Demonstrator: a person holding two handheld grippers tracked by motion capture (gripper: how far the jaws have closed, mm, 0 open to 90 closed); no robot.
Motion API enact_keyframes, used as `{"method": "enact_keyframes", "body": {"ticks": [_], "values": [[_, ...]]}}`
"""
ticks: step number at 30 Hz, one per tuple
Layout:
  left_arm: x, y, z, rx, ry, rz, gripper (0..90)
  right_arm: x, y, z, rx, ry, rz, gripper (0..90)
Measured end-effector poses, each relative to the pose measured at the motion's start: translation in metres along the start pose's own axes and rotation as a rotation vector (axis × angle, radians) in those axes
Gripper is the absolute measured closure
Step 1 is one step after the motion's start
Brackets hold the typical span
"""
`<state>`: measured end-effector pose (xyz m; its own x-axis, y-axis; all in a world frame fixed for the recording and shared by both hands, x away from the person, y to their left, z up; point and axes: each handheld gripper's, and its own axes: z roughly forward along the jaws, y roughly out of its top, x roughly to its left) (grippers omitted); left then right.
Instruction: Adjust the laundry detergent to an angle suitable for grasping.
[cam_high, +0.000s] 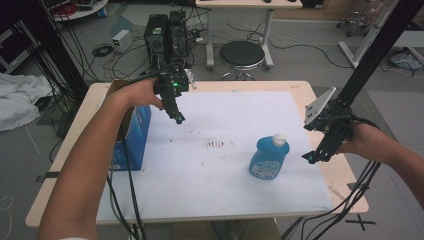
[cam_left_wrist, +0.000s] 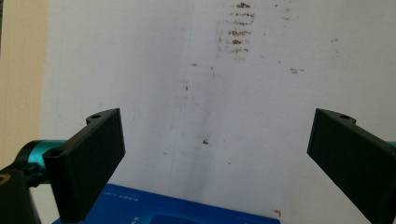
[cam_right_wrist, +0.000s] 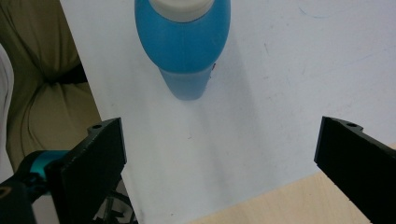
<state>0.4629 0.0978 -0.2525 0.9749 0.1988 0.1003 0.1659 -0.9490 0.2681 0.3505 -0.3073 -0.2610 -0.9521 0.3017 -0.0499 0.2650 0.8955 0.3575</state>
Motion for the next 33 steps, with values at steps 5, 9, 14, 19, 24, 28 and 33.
{"method": "enact_keyframes", "body": {"ticks": [5, 9, 14, 19, 24, 28, 33], "values": [[-0.0006, 0.0, -0.0018, -0.008, 0.002, -0.002, 4.1, 0.0004, -0.0007, -0.0011, -0.007, -0.001, 0.001, 1.2], [-0.0006, -0.0002, -0.0017, -0.006, 0.006, 0.0, 4.1, 0.0015, -0.0023, -0.0018, -0.007, -0.005, 0.002, 1.2], [-0.0013, 0.0, -0.0024, -0.01, 0.012, 0.002, 4.1, 0.0006, -0.0025, -0.002, -0.009, -0.007, 0.002, 1.2], [-0.0033, 0.0, -0.0048, -0.015, 0.02, 0.002, 4.1, 0.0017, -0.0015, -0.0014, -0.006, -0.007, -0.004, 1.2], [-0.0054, 0.0003, -0.0066, -0.018, 0.028, 0.002, 4.1, 0.0024, -0.0035, -0.0032, -0.012, -0.008, -0.003, 1.2], [-0.0062, 0.0008, -0.0075, -0.015, 0.03, 0.001, 4.1, 0.0012, -0.0048, -0.0042, -0.016, -0.006, -0.001, 1.2], [-0.0069, 0.0034, -0.0073, -0.022, 0.023, 0.009, 4.1, 0.0005, -0.0049, -0.0043, -0.02, -0.002, -0.003, 1.2]]}}
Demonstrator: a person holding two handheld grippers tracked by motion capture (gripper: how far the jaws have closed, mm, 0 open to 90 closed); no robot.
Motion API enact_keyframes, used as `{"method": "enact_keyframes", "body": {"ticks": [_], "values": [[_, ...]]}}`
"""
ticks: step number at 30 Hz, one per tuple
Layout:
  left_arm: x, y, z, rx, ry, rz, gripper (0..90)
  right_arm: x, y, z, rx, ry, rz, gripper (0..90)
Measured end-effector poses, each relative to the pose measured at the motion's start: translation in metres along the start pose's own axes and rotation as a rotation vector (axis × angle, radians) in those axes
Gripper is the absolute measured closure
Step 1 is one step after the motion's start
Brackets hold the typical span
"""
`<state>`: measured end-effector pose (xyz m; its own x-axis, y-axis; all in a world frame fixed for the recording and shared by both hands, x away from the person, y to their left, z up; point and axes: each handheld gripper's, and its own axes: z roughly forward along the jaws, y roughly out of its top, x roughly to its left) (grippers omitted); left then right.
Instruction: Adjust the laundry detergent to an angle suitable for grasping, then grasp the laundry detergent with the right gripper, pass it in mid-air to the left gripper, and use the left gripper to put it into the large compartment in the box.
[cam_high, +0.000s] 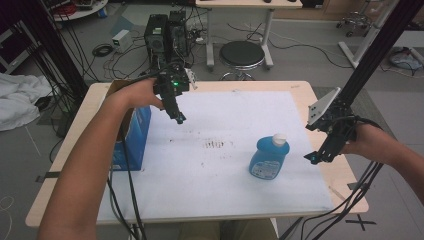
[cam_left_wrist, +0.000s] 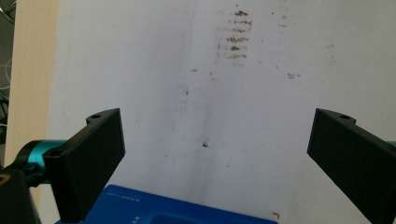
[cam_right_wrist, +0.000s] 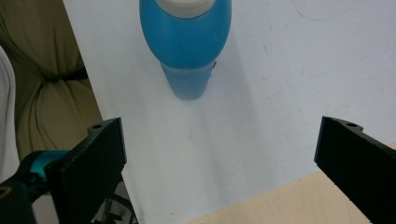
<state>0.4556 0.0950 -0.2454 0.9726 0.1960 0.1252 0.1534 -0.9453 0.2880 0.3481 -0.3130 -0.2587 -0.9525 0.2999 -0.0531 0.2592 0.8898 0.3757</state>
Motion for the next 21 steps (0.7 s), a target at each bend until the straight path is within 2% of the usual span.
{"method": "enact_keyframes", "body": {"ticks": [16, 21], "values": [[-0.0018, -0.0021, 0.0043, 0.007, -0.001, 0.01, 4.1, 0.0009, 0.0, 0.004, -0.022, 0.007, -0.002, 1.1], [-0.0024, -0.0008, 0.0044, -0.002, -0.001, 0.014, 4.1, 0.0025, -0.005, 0.0099, -0.052, 0.019, 0.005, 1.2]]}}
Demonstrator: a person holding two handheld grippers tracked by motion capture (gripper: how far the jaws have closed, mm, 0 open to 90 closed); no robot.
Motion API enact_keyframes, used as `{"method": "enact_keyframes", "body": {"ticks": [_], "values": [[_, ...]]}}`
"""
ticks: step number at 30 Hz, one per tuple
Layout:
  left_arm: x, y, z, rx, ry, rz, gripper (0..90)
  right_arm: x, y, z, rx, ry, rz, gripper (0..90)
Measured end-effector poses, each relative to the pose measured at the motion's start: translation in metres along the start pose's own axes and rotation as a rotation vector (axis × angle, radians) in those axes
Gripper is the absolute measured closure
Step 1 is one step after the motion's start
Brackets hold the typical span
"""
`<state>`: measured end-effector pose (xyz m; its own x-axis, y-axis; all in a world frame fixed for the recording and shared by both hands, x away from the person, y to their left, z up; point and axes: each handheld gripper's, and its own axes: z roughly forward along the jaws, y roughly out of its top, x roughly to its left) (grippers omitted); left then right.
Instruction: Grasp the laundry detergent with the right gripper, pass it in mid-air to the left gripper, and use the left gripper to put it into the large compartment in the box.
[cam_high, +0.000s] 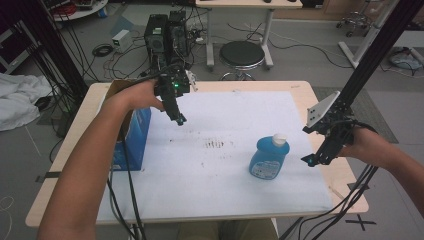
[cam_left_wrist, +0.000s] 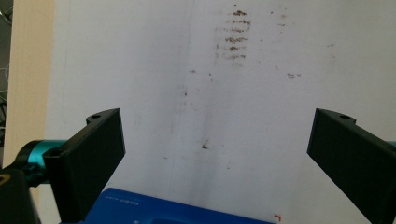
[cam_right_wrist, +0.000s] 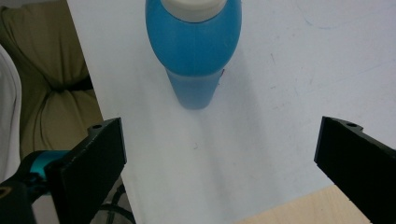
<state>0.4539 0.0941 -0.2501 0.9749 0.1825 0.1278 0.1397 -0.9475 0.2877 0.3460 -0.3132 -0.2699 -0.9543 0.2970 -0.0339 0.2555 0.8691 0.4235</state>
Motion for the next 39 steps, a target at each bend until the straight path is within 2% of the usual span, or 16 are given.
{"method": "enact_keyframes", "body": {"ticks": [8, 14, 25, 31, 39], "values": [[0.0, -0.001, 0.001, 0.004, 0.001, 0.007, 4.1, -0.004, -0.01, 0.008, -0.066, 0.015, 0.018, 1.2], [-0.001, 0.0, 0.001, 0.005, 0.001, 0.007, 4.1, -0.003, -0.021, 0.013, -0.134, 0.025, 0.043, 1.2], [-0.003, -0.004, 0.003, 0.005, 0.003, -0.003, 4.1, -0.003, -0.038, 0.033, -0.256, 0.053, 0.063, 1.1], [-0.004, -0.005, 0.005, 0.011, 0.003, -0.001, 4.1, -0.002, -0.042, 0.043, -0.296, 0.069, 0.054, 1.1], [-0.004, -0.004, 0.006, 0.01, 0.003, -0.004, 4.1, -0.001, -0.047, 0.052, -0.349, 0.082, 0.067, 1.1]]}}
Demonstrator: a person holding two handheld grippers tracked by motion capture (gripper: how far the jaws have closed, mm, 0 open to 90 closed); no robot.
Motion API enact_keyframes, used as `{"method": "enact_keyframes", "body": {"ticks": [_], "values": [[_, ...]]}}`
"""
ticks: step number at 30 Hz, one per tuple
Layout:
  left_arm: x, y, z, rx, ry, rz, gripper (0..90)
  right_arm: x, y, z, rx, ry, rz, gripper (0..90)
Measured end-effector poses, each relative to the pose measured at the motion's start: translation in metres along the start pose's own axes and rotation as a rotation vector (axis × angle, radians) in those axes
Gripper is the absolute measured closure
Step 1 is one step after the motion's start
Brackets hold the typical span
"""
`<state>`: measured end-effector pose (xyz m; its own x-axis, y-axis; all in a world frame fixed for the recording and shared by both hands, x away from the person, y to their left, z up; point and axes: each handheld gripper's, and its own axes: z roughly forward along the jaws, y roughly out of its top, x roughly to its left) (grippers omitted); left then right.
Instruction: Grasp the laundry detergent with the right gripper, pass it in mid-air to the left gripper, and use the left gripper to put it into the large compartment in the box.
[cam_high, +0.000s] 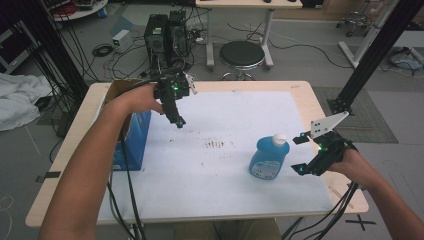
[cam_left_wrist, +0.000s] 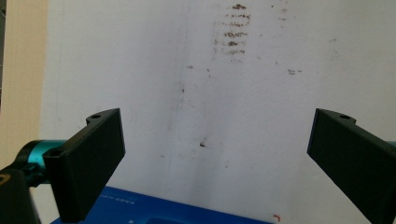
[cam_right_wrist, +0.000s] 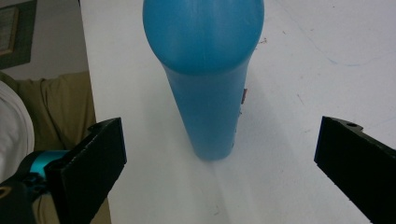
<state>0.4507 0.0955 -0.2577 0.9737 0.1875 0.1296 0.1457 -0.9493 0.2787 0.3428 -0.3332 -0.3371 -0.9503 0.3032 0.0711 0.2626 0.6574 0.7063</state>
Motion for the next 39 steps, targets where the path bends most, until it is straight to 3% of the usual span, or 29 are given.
{"method": "enact_keyframes", "body": {"ticks": [12, 39], "values": [[0.0, 0.002, 0.001, 0.001, 0.002, 0.003, 4.1, -0.002, -0.011, 0.015, -0.069, 0.005, 0.014, 1.1], [-0.001, 0.0, 0.003, 0.012, 0.006, 0.002, 4.1, 0.001, -0.015, 0.053, -0.166, 0.034, 0.014, 1.2]]}}
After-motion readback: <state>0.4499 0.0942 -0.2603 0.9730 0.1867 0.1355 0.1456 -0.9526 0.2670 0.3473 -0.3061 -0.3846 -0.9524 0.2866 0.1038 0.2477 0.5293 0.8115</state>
